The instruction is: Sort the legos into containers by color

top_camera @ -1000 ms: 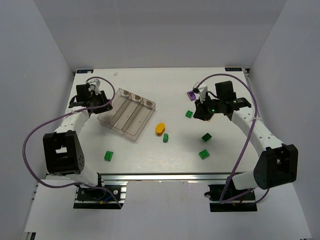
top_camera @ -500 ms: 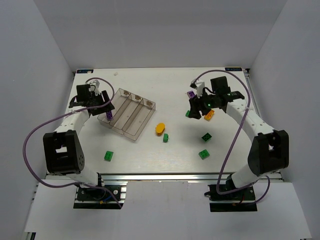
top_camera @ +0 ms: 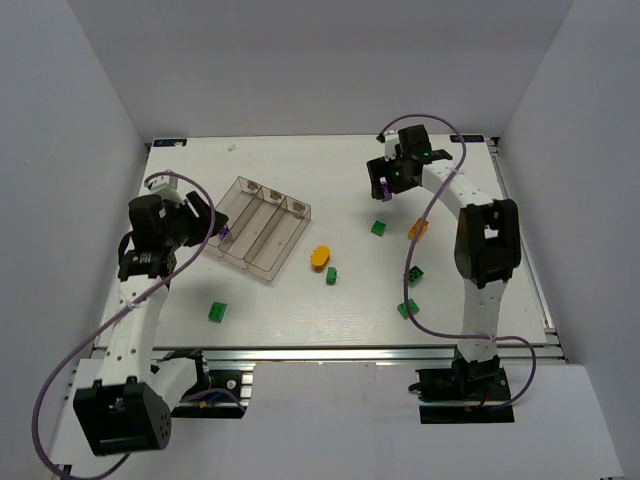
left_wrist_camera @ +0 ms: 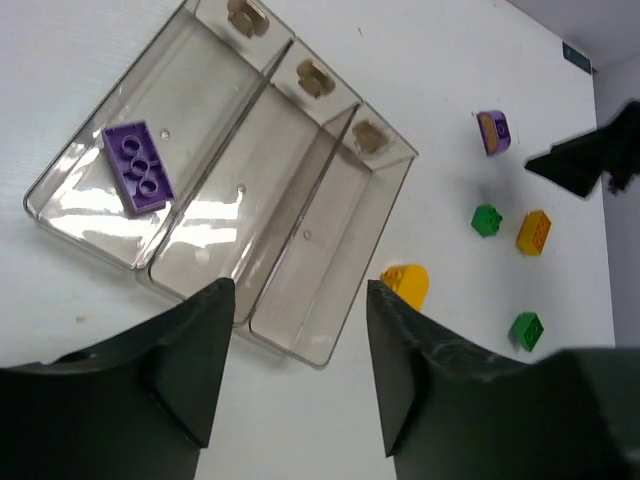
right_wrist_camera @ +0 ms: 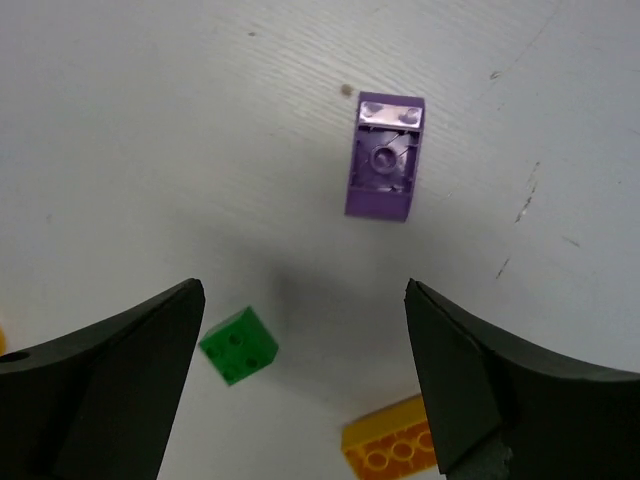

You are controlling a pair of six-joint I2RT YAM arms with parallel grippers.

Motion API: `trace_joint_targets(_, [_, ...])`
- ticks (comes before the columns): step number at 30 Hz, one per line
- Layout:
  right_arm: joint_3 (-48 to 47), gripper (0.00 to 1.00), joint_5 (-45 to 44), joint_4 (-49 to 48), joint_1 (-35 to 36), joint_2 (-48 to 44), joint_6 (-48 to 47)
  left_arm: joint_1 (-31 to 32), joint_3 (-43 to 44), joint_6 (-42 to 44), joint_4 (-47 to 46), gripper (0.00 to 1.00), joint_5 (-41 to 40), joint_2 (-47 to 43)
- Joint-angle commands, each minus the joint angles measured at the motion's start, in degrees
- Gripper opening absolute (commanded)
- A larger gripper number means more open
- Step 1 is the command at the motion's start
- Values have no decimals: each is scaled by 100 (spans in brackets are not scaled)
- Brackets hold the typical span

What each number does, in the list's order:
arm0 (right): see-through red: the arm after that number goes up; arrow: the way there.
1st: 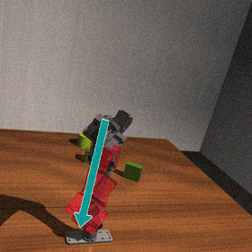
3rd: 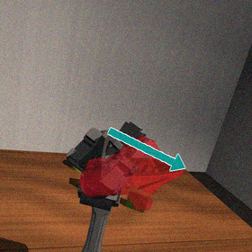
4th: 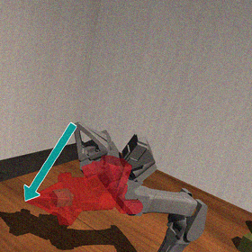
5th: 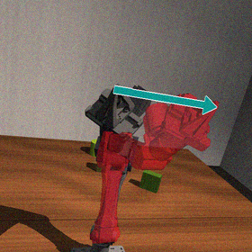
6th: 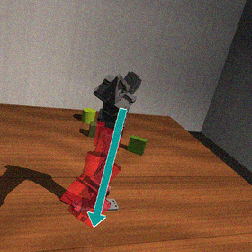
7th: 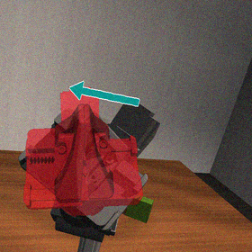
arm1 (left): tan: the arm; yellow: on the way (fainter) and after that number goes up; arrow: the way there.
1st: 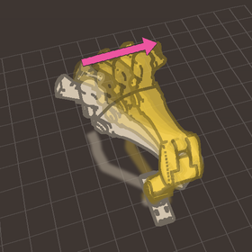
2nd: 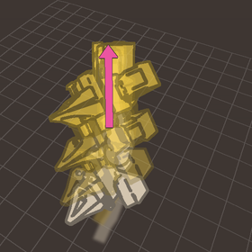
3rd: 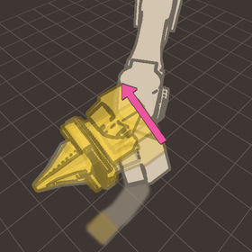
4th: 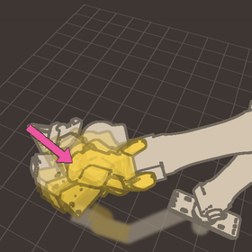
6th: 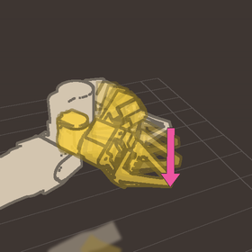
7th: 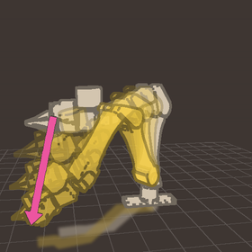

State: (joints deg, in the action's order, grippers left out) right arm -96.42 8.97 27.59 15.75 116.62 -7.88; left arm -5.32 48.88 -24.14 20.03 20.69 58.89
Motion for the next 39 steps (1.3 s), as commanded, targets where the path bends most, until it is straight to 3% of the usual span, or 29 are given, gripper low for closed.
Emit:
trace_joint_targets(1, [-648, 87, -545, -114, -19, 605, 15, 5, -212, -284, 526, 68, 67, -588])
trace_joint_targets(5, [-1360, 87, -748, -166, -54, 1213, -12, -48, -309, -284, 1037, 69, -47, -1107])
trace_joint_targets(13, [-1625, 78, -686, -378, -151, 1759, -3, -48, -362, -442, 1643, 69, -302, -1714])
trace_joint_targets(22, [-1476, 39, -221, -395, -204, 1786, -231, -48, -449, -548, 1890, 70, -425, -1908])
trace_joint_targets(24, [-1424, 24, -46, -517, -221, 1724, -328, -48, -467, -574, 1943, 71, -460, -1952])
trace_joint_targets(25, [-1397, 22, 25, -553, -204, 1611, -380, -48, -476, -583, 1987, 71, -486, -1961])
trace_joint_targets(27, [-1423, 12, 533, -518, -186, 1470, -573, -48, -485, -592, 2101, 72, -566, -1987])
trace_joint_targets(35, [-1186, 0, 3099, -756, 420, 213, -1557, -48, -862, -846, 2339, 73, -601, -2329])
trace_joint_targets(39, [-1282, 0, 3234, -747, 1087, 142, -2103, -48, -995, -978, 2312, 73, -601, -2567])
